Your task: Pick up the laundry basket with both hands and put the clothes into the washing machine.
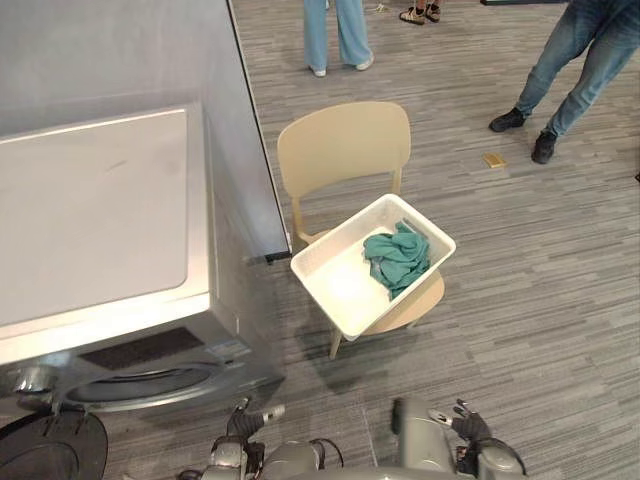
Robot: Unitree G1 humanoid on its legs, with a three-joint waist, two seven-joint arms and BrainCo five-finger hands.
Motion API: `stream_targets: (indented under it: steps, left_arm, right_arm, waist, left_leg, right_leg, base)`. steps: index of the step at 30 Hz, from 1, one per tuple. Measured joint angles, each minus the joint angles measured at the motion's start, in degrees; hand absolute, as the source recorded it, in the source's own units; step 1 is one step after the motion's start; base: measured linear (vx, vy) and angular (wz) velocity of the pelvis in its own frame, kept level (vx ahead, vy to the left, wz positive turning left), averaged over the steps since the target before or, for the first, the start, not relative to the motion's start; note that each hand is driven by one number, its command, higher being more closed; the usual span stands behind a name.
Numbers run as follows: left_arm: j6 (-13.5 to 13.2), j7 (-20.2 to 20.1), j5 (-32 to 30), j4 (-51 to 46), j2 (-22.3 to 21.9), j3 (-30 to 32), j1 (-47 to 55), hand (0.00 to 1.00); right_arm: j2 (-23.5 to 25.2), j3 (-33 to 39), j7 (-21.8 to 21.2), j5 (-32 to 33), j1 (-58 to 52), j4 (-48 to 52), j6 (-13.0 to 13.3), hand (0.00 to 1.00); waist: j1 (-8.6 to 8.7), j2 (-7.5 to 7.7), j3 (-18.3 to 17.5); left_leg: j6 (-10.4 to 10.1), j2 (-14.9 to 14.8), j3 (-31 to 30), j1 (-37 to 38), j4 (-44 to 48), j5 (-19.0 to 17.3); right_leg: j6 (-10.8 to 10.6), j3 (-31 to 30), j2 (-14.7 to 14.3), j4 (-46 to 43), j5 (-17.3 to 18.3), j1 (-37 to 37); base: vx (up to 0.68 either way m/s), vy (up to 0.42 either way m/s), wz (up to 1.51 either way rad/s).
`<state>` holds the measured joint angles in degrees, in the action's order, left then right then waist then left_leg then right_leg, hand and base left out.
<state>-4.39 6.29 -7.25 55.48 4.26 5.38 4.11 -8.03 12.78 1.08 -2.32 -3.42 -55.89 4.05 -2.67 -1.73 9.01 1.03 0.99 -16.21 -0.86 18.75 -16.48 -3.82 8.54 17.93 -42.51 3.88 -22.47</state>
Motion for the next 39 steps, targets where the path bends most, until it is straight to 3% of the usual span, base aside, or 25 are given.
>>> stream_targets:
  steps: [1,2,3,4,5,6,8,9,11,14,15,17,18,20,24,26,28,30,31,33,39]
  left_arm:
    - [-0.3,0.0,0.0,1.5,0.8,2.1,0.3,0.0]
    - [-0.3,0.2,0.3,2.1,1.8,4.3,0.7,0.0]
    - [-0.5,0.3,0.8,3.8,3.2,6.0,1.1,0.0]
    - [-0.5,0.3,1.3,3.9,3.2,7.1,1.2,0.0]
    - [-0.4,0.4,2.2,5.0,2.1,10.6,1.0,0.0]
    - [-0.4,0.3,2.3,5.7,1.1,11.3,1.0,0.0]
    - [0.1,0.2,3.4,6.5,0.7,13.0,1.6,0.0]
    - [0.2,0.4,3.8,7.2,0.5,12.6,2.2,0.0]
    - [0.2,0.3,3.8,7.2,-0.2,11.7,4.4,0.0]
    - [0.1,0.4,3.8,7.2,-1.0,10.0,5.2,0.0]
    - [0.1,0.3,3.8,7.3,-1.0,9.9,5.4,0.0]
    - [0.1,0.2,3.6,7.5,-0.2,9.6,5.2,0.0]
    - [0.1,0.1,3.1,7.5,0.0,9.0,4.9,0.0]
    - [0.2,0.1,1.9,7.6,1.1,7.9,4.9,0.0]
    - [0.2,0.1,1.0,7.6,2.0,7.4,4.7,0.0]
    - [0.2,0.1,1.0,8.1,2.7,6.4,4.2,0.0]
    - [0.2,0.1,1.0,8.1,2.6,5.9,3.4,0.0]
    - [0.1,0.1,1.0,7.9,4.3,5.3,2.9,0.0]
    - [0.1,0.1,0.9,7.9,5.0,5.3,2.7,0.0]
    - [0.2,0.3,0.8,7.6,5.7,5.4,2.5,0.0]
    - [0.2,0.6,0.5,7.0,5.7,5.4,0.6,0.0]
  right_arm:
    - [1.3,0.9,0.1,0.0,-0.1,-0.8,-0.2,0.0]
    - [2.8,0.7,0.0,-0.2,0.4,-1.9,-0.3,0.0]
    - [4.9,0.6,0.0,-0.6,0.7,-5.0,-0.4,0.0]
    - [5.5,0.8,-0.1,-0.5,0.9,-5.9,-0.5,0.0]
    - [5.3,1.0,0.0,-0.6,1.5,-6.7,-0.7,0.0]
    - [4.8,1.1,0.0,-0.5,2.1,-7.0,-0.7,0.0]
    - [3.0,2.1,0.0,-0.5,1.7,-8.3,-0.5,0.0]
    - [2.1,2.0,0.0,-0.5,0.4,-8.8,-0.6,0.0]
    - [1.3,1.8,0.0,-0.4,-0.4,-9.5,-0.4,0.0]
    - [-1.7,1.4,-0.1,-0.4,0.2,-10.1,-0.3,0.0]
    - [-1.8,1.4,-0.1,-0.4,0.3,-10.2,-0.4,0.0]
    - [-1.1,1.3,-0.1,0.1,0.4,-10.3,-0.6,0.0]
    - [-0.4,1.3,-0.1,0.3,0.4,-10.3,-0.6,0.0]
    - [1.3,0.3,-0.1,1.3,1.7,-9.8,-0.4,0.0]
    - [3.5,-1.6,-0.1,2.7,2.4,-9.3,-0.1,0.0]
    - [4.2,-2.1,-0.1,4.1,2.6,-8.2,-0.1,0.0]
    - [4.0,-2.3,-0.1,5.0,3.0,-4.9,-0.1,0.0]
    - [4.8,-3.8,0.0,6.6,2.3,2.7,-0.2,0.0]
    - [5.0,-3.8,0.1,7.4,1.5,5.8,-0.1,0.0]
    - [4.7,-3.1,0.4,8.6,0.7,10.8,0.0,0.0]
    - [3.8,0.7,4.5,8.5,2.2,28.4,1.2,0.0]
  waist:
    - [-0.94,0.86,-0.4]
    - [-1.43,2.57,-1.1]
    - [-1.08,4.75,-2.4]
    - [-1.26,5.22,-2.7]
    - [-1.52,4.28,-3.2]
    - [-1.01,3.72,-3.2]
    - [-1.17,3.33,-2.8]
    - [-1.34,4.0,-2.1]
    - [-1.23,3.23,-2.0]
    - [-1.38,0.81,-2.0]
    - [-1.38,0.55,-2.1]
    - [-0.78,1.39,-2.7]
    - [-0.89,2.2,-2.9]
    - [-1.07,3.41,-3.2]
    - [-0.85,4.35,-3.6]
    - [0.14,4.76,-3.8]
    - [0.7,4.12,-3.2]
    - [2.2,6.16,-1.5]
    - [2.13,6.8,-1.2]
    - [2.44,7.97,-1.3]
    - [3.12,7.45,-1.0]
  left_leg:
    - [-1.9,-1.1,0.6,0.6,0.1,-1.1]
    - [-3.6,-2.4,0.9,0.7,0.0,-2.1]
    - [-6.2,-4.8,-1.1,0.9,-0.3,-3.7]
    - [-6.9,-5.9,-1.6,0.6,-0.6,-4.1]
    - [-7.7,-8.6,-3.3,-1.3,1.1,-4.3]
    - [-9.1,-9.2,-4.1,-3.3,3.6,-2.6]
    - [-7.8,-7.6,-2.7,-9.9,13.1,7.8]
    - [-7.6,-8.1,1.1,-12.1,17.5,12.9]
    - [-7.7,-10.1,9.6,-13.6,19.3,12.7]
    - [-9.6,-8.5,17.9,-15.4,10.6,14.4]
    - [-8.7,-8.3,19.8,-15.2,8.0,14.0]
    - [-7.8,-7.6,22.2,-10.0,-5.1,14.3]
    - [-5.2,-6.5,23.0,-7.9,-11.1,17.6]
    - [-4.6,-5.1,22.8,-4.7,-21.7,23.2]
    - [-4.6,-4.3,21.7,-2.8,-24.1,24.2]
    - [-4.4,-4.0,20.8,-2.6,-24.2,24.0]
    - [-3.5,-5.0,20.4,-2.3,-24.5,22.8]
    - [-3.5,-4.7,20.1,-0.1,-24.1,22.8]
    - [-3.5,-4.4,19.9,0.5,-24.1,22.6]
    - [-3.5,-4.7,18.5,1.1,-24.2,22.6]
    - [-3.5,-5.0,11.7,-2.0,-24.2,22.6]
  right_leg:
    - [-1.1,-0.3,0.1,15.0,-1.1,3.5]
    - [-4.2,-2.1,-0.3,24.2,-2.6,6.0]
    - [-11.8,-1.6,-1.1,28.1,-3.1,8.7]
    - [-11.7,-1.4,-2.1,28.5,-3.5,9.4]
    - [-7.8,1.7,-4.7,28.5,-1.9,10.0]
    - [-6.5,3.1,-5.7,28.1,-1.7,9.9]
    - [-4.1,6.8,-5.4,28.7,-0.2,12.8]
    - [-3.0,9.1,-4.7,31.2,0.2,17.3]
    - [-2.0,12.3,-5.6,34.1,-0.1,22.5]
    - [-1.1,15.5,-9.0,37.9,0.5,25.0]
    - [-1.0,15.7,-9.7,38.4,0.8,25.0]
    - [-1.1,16.7,-9.8,38.8,1.0,24.5]
    - [-1.1,16.6,-9.6,38.8,1.1,23.7]
    - [-1.1,16.4,-9.1,38.8,0.8,22.1]
    - [-0.9,15.2,-8.7,38.6,0.7,23.3]
    - [-0.9,15.2,-8.3,37.5,0.7,23.5]
    - [-0.4,13.5,-7.2,26.7,1.1,18.8]
    - [0.1,7.5,-5.0,11.2,0.6,12.8]
    - [0.6,5.1,-4.9,8.2,0.0,11.4]
    - [-0.5,2.5,-5.4,7.7,-0.9,11.4]
    - [-0.5,0.4,-7.1,22.2,-0.6,15.1]
  base:
    - [0.23,-0.296,-0.37]
    - [0.25,-0.559,0.09]
    - [0.22,-0.551,0.39]
    - [0.24,-0.703,0.72]
    - [0.18,-0.542,0.61]
    - [0.2,-0.639,0.89]
    - [0.18,-0.478,1.08]
    - [0.14,-0.319,0.98]
    - [0.12,-0.357,0.66]
    - [0.05,-0.185,0.24]
    - [0.03,-0.049,0.27]
    - [0.03,-0.028,0.37]
    - [0.02,-0.015,0.12]
    - [0.0,-0.006,0.09]
    - [0.01,0.036,0.16]
    - [-0.02,0.033,0.18]
    - [-0.09,0.077,0.02]
    - [-0.05,0.082,0.14]
    - [0.0,0.019,0.11]
    - [-0.02,-0.044,0.15]
    - [-0.04,-0.053,0.06]
